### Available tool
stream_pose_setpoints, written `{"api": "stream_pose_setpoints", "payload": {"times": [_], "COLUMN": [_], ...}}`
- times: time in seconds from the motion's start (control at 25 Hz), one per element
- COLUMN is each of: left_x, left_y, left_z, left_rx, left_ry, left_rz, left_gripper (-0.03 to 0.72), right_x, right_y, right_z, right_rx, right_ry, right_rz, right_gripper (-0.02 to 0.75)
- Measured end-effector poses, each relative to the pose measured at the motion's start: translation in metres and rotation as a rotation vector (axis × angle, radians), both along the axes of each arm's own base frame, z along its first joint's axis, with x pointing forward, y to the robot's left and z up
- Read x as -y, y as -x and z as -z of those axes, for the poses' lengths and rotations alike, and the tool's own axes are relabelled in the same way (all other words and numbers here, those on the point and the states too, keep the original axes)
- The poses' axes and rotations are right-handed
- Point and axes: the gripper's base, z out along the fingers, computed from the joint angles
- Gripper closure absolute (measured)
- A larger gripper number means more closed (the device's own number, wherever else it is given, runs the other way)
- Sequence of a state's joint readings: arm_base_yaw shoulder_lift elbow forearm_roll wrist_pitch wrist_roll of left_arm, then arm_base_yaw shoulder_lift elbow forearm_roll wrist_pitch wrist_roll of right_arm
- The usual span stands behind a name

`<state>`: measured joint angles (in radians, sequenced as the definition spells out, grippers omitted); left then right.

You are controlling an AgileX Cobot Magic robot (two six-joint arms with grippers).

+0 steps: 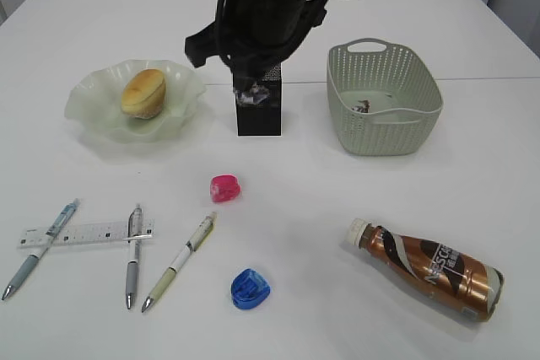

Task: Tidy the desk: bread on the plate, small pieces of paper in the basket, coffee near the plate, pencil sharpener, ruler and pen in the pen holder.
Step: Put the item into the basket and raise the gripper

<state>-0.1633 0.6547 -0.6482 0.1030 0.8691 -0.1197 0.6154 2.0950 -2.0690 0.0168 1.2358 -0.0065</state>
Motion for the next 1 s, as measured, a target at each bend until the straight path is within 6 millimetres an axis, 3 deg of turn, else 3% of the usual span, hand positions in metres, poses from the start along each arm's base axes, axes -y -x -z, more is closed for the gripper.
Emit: {"api": "stream_pose_setpoints", "payload": {"times": [0.16,0.48,0.68,0.8,1.0], "left_x": [0.0,0.0,0.0,0.0,0.0], "left_y": [0.0,0.0,0.0,0.0,0.001], "left_z": [0.0,0.0,0.0,0.0,0.001], "left_rx": [-0.002,-0.007,-0.008,-0.008,-0.011], "left_ry": [0.0,-0.001,-0.001,-0.001,0.007], "left_rz": [0.0,-0.001,-0.001,-0.001,0.0], "left_gripper": [0.328,0.328,0.328,0.328,0.328], "right_x": [0.024,0.116,0.164,0.177,0.177], "right_y": [-0.018,-0.063,-0.076,-0.081,-0.095], "right_z": [-0.013,-0.026,-0.025,-0.022,-0.008], "right_rx": [0.036,0.078,0.075,0.082,0.112], "right_ry": [-0.027,-0.035,-0.023,-0.022,-0.038], "right_rz": [0.07,0.293,0.409,0.444,0.455], "right_gripper": [0.725,0.725,0.725,0.725,0.725]}}
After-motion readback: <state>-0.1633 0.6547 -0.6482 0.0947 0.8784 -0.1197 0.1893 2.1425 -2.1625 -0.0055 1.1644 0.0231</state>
